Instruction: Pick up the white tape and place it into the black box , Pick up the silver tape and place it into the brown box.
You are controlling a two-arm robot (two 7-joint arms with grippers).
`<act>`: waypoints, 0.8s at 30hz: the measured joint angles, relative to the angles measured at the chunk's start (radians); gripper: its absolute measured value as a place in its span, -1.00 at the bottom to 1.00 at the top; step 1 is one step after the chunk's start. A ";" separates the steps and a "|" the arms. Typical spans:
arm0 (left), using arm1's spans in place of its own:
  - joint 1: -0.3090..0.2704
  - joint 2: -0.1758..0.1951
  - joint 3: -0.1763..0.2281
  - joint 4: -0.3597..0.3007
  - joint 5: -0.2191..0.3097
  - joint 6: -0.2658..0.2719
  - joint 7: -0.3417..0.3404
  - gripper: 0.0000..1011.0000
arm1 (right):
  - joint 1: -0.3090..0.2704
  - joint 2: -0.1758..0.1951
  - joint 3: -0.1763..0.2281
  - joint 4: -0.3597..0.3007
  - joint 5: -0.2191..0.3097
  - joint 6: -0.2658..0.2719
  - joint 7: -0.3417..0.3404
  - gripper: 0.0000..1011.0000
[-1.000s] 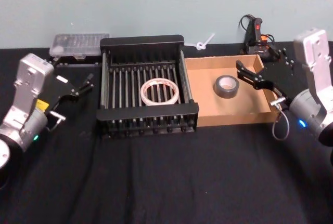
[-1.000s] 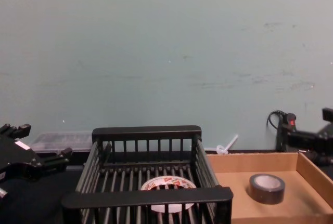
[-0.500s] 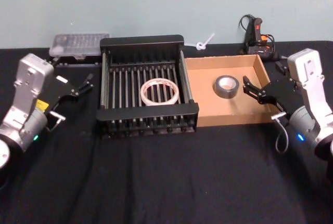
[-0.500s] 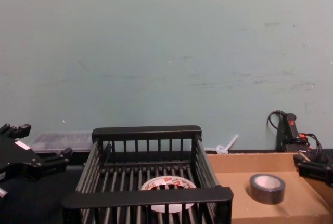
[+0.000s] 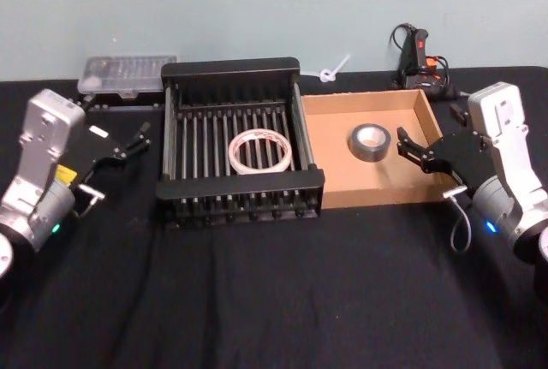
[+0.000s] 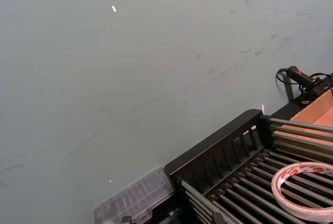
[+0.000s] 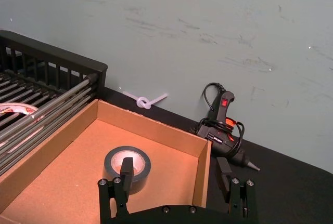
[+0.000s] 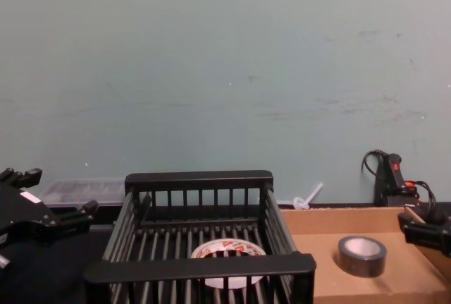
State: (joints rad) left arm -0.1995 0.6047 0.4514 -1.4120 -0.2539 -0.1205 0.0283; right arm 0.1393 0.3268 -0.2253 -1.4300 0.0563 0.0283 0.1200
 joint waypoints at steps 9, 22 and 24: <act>0.000 0.000 0.000 0.000 0.000 0.000 0.000 0.98 | 0.001 0.001 -0.001 -0.001 0.002 0.001 0.001 0.98; 0.000 0.000 0.000 0.000 0.000 0.000 0.000 0.98 | 0.001 0.002 -0.002 -0.002 0.003 0.001 0.002 0.98; 0.000 0.000 0.000 0.000 0.000 0.000 0.000 0.98 | 0.001 0.002 -0.002 -0.002 0.003 0.001 0.002 0.98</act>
State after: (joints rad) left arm -0.1995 0.6047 0.4514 -1.4120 -0.2539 -0.1206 0.0283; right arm 0.1402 0.3288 -0.2270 -1.4324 0.0596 0.0290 0.1217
